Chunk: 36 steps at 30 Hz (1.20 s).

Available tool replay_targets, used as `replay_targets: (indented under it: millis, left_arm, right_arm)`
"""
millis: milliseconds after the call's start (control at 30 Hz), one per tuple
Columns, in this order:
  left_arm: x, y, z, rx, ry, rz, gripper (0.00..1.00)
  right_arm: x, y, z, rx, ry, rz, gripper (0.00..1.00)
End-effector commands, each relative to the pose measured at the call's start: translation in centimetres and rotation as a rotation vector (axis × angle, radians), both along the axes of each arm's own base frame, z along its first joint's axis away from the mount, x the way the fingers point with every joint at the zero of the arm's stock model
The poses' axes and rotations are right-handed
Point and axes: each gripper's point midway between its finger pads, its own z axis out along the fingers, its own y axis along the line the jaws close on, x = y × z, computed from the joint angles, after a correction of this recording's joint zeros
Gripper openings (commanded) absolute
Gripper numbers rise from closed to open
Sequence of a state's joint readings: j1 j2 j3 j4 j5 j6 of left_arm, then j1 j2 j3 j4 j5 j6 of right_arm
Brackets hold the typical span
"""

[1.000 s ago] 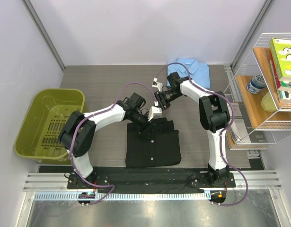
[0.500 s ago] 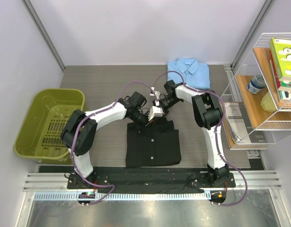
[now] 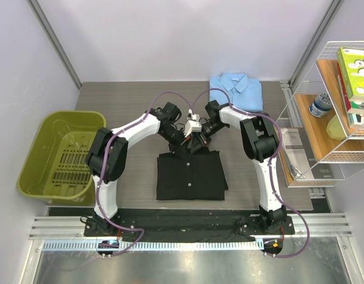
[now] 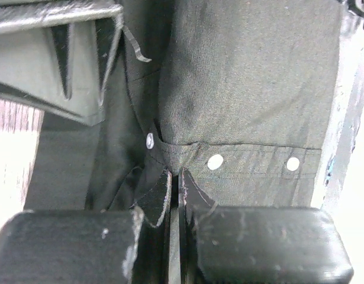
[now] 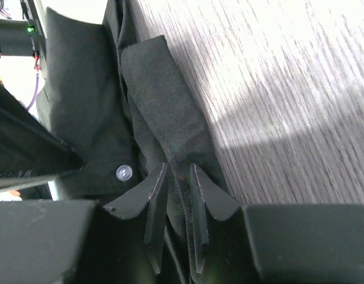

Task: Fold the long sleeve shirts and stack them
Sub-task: Fold the shirt

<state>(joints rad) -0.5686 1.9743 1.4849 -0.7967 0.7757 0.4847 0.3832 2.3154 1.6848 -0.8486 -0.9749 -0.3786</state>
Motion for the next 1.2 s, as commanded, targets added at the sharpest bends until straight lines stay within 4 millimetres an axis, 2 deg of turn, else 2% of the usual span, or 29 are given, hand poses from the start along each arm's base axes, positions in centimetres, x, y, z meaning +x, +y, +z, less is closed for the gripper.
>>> replay_targets:
  millis: [0, 167, 300, 333, 400, 433, 500, 533, 567, 633, 667, 733, 767, 833, 867, 967, 1033, 1067, 1167]
  left_arm:
    - [1.3, 0.2, 0.6, 0.006, -0.046, -0.009, 0.0]
    - [2.1, 0.6, -0.1, 0.025, -0.058, 0.0, 0.0]
    - [2.3, 0.7, 0.0, 0.016, -0.058, 0.01, 0.01]
    - [2.3, 0.6, 0.2, 0.008, -0.06, 0.004, 0.0]
    - [2.1, 0.7, 0.3, 0.004, -0.059, -0.001, 0.0]
    - [2.0, 0.7, 0.2, 0.003, -0.058, -0.002, 0.0]
    - [2.0, 0.8, 0.1, 0.002, -0.057, 0.007, 0.02]
    - [2.1, 0.8, 0.1, -0.006, -0.062, 0.012, 0.04]
    - [2.1, 0.7, 0.2, -0.013, -0.063, 0.015, 0.12]
    - [2.2, 0.7, 0.4, -0.022, -0.068, 0.015, 0.18]
    - [2.3, 0.6, 0.7, -0.029, -0.07, 0.018, 0.27]
    - [2.4, 0.4, 1.6, -0.051, -0.086, 0.011, 0.35]
    - [2.5, 0.0, 2.0, -0.07, -0.093, 0.008, 0.45]
    - [3.1, -0.6, 3.4, -0.101, -0.115, 0.013, 0.52]
    - [3.3, -0.9, 3.8, -0.117, -0.123, 0.01, 0.57]
    - [4.1, -2.3, 4.7, -0.135, -0.146, 0.003, 0.64]
    - [4.3, -3.1, 4.4, -0.136, -0.144, -0.009, 0.66]
    - [4.1, -3.9, 4.9, -0.143, -0.156, -0.027, 0.68]
    - [3.2, -5.2, 4.9, -0.155, -0.147, -0.064, 0.71]
  right_arm:
    - [0.7, -0.4, 0.2, -0.02, -0.078, 0.026, 0.28]
    - [1.2, -0.2, 1.3, -0.01, -0.077, 0.014, 0.38]
    - [3.5, -1.3, 3.8, -0.016, -0.105, -0.065, 0.5]
    - [4.4, -2.5, 4.9, -0.016, -0.11, -0.108, 0.54]
    - [5.3, -4.1, 6.4, -0.02, -0.108, -0.162, 0.56]
    - [5.5, -5.7, 7.9, -0.018, -0.112, -0.202, 0.56]
    - [4.0, -7.3, 8.3, -0.025, -0.06, -0.237, 0.55]
    - [3.4, -8.0, 9.6, -0.018, -0.071, -0.254, 0.54]
    - [2.1, -9.1, 9.0, -0.03, -0.022, -0.28, 0.54]
    - [0.2, -9.9, 9.1, -0.026, 0.022, -0.301, 0.5]
    - [-1.5, -10.6, 9.2, -0.032, 0.046, -0.318, 0.48]
    - [-3.0, -11.2, 9.0, -0.038, 0.069, -0.332, 0.43]
    - [-4.3, -11.5, 8.6, -0.051, 0.088, -0.338, 0.43]
    - [-5.1, -12.4, 7.9, -0.081, 0.089, -0.355, 0.41]
    - [-6.0, -12.8, 7.2, -0.097, 0.116, -0.362, 0.41]
    - [-7.0, -13.8, 5.9, -0.123, 0.144, -0.391, 0.38]
    - [-7.5, -14.0, 5.5, -0.112, 0.179, -0.403, 0.39]
    - [-8.0, -14.1, 5.1, -0.114, 0.195, -0.401, 0.4]
    - [-8.7, -14.0, 4.7, -0.093, 0.217, -0.402, 0.4]
